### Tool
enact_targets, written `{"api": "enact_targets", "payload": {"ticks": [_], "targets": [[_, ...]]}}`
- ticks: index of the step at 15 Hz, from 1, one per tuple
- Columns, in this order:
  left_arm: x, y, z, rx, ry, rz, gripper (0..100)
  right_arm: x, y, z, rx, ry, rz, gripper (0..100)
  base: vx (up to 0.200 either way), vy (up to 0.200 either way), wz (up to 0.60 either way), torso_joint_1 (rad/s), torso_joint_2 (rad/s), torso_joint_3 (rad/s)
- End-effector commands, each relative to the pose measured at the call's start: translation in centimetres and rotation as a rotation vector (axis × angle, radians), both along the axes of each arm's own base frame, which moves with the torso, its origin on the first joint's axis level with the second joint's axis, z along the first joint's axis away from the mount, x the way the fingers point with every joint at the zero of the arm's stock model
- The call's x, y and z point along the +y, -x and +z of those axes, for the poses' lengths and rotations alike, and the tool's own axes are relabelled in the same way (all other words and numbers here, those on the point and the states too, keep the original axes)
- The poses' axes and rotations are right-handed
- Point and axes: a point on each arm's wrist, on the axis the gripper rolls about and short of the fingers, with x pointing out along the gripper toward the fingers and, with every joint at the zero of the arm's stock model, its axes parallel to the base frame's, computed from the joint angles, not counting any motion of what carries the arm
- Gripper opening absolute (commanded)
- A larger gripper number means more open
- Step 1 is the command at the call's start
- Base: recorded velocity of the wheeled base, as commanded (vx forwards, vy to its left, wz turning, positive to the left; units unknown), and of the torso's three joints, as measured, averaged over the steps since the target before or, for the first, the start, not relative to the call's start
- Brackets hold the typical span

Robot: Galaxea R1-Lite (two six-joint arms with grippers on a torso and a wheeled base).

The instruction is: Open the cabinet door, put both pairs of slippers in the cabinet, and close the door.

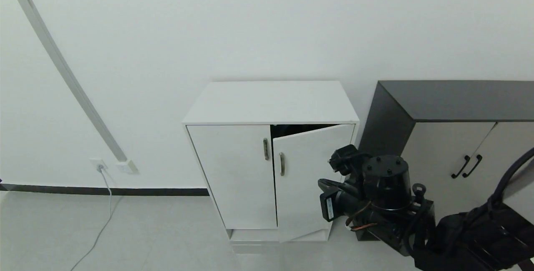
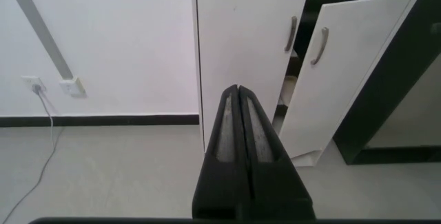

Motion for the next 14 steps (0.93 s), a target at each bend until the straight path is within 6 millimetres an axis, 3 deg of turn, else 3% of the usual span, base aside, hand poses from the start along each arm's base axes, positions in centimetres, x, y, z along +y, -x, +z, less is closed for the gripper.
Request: {"api": "enact_targets", "payload": {"ticks": [1, 7, 14], "targets": [[0.0, 0.0, 0.0, 0.001, 0.000, 0.001, 0, -0.4, 0.6, -1.0, 0.022, 0.019, 0.006, 0, 0.000, 0.000, 0.00, 0.000, 0.00, 0.000], [0.0, 0.0, 0.0, 0.001, 0.000, 0.001, 0, -1.2, 2.4, -2.4, 0.030, 0.029, 0.031, 0, 0.000, 0.000, 0.00, 0.000, 0.00, 0.000], [0.0, 0.0, 0.0, 0.001, 0.000, 0.001, 0, -1.3, 3.9, -3.3, 0.044, 0.040, 0.062, 0, 0.200, 0.000, 0.00, 0.006, 0.00, 0.000]]}}
